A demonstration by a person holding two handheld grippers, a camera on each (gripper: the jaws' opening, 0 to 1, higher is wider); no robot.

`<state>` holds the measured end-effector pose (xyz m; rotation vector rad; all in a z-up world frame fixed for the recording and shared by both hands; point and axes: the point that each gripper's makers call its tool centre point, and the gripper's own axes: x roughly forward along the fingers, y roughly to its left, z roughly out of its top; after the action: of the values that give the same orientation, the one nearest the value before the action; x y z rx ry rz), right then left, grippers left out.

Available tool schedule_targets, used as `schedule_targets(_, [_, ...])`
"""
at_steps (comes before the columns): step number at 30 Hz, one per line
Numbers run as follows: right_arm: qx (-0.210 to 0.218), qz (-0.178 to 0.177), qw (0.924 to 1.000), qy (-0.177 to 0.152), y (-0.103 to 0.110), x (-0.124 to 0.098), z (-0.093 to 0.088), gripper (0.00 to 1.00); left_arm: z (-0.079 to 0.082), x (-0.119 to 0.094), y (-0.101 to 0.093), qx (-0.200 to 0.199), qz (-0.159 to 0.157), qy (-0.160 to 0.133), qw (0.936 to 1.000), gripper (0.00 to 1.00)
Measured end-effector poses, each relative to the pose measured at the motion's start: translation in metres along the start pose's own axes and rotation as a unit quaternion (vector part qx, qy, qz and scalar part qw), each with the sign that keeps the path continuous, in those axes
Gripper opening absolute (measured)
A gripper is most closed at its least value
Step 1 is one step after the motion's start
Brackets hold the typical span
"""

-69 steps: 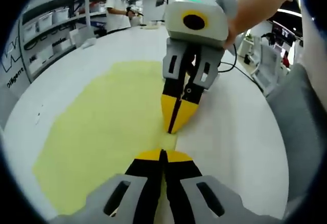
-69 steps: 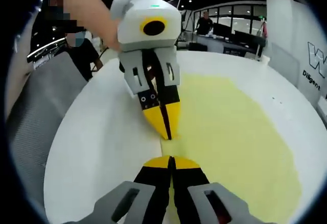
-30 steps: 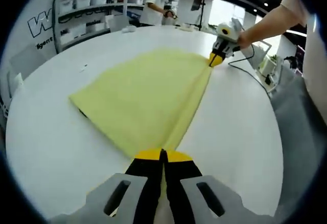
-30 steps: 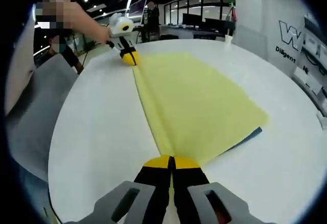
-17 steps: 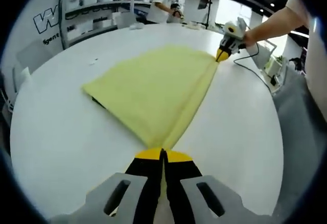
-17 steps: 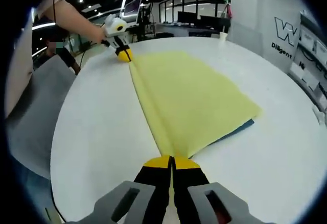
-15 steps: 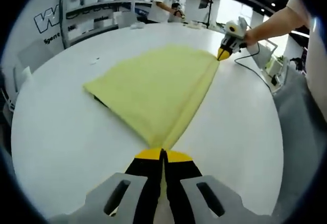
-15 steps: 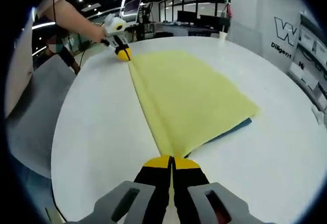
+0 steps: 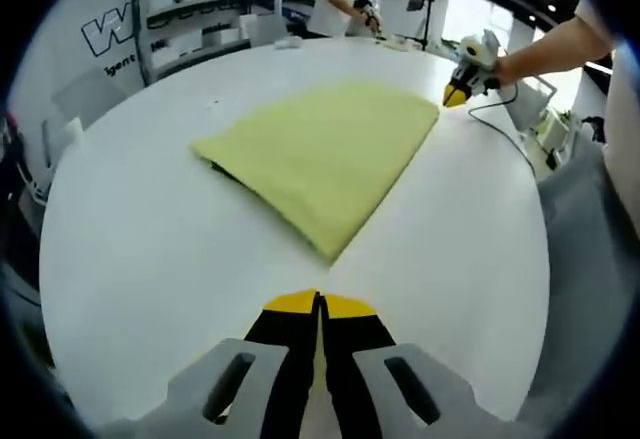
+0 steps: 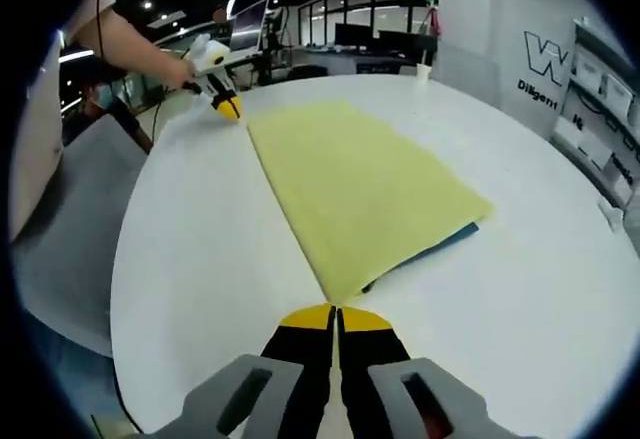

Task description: Fold the garment on the visible template until the final outline fits inside the template.

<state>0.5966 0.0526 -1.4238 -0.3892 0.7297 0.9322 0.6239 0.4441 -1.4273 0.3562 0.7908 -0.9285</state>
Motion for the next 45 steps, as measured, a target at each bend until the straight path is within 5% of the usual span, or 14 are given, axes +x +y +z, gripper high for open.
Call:
schedule_targets(18, [0.034,-0.025,0.9984,-0.037,0.027,-0.023,0.019,0.12,0.022,-0.026,-0.029,-0.052,0.025,-0.063,0.9963,0.18])
schedule_targets(25, [0.056,-0.032,0.9966,-0.052,0.041,-0.027,0.026,0.27,0.027,-0.036,-0.037,-0.076,0.041,-0.083,0.9928,0.29])
schedule_targets(45, [0.097,-0.066,0.9905,-0.071,0.067,-0.051,0.040,0.46,0.032,-0.068,-0.072,-0.093,0.069,-0.135,0.9840,0.48])
